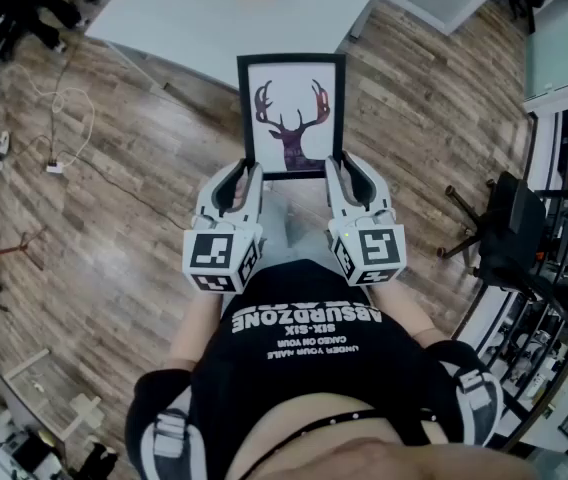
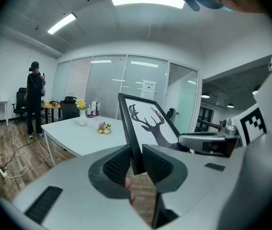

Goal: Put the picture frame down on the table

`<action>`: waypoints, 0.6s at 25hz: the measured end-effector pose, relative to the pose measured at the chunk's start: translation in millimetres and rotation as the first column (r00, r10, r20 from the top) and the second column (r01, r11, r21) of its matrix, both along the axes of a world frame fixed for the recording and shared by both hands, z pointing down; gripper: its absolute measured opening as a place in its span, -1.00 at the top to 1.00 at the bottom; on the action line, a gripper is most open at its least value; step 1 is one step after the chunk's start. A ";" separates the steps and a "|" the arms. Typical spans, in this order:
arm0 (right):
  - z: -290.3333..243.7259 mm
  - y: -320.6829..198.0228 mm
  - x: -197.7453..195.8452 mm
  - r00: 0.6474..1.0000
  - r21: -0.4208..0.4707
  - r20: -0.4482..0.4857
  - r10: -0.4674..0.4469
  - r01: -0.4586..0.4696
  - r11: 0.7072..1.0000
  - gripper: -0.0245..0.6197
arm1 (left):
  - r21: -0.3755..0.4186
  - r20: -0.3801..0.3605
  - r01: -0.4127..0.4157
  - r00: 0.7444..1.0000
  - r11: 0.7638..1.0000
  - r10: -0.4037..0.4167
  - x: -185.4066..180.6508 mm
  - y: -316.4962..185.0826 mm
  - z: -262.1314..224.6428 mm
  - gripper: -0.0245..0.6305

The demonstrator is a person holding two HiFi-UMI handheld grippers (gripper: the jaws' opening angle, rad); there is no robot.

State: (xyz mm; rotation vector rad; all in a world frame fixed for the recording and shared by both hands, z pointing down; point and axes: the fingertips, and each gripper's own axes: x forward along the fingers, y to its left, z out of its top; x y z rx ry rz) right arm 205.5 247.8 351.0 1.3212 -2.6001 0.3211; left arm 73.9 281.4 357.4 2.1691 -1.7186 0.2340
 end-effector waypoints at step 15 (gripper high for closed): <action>20.5 -40.8 -24.5 0.999 -0.050 -0.027 0.021 -0.023 0.998 0.64 | -0.036 -0.038 -0.028 0.999 0.999 0.027 -25.6 -44.0 22.2 0.65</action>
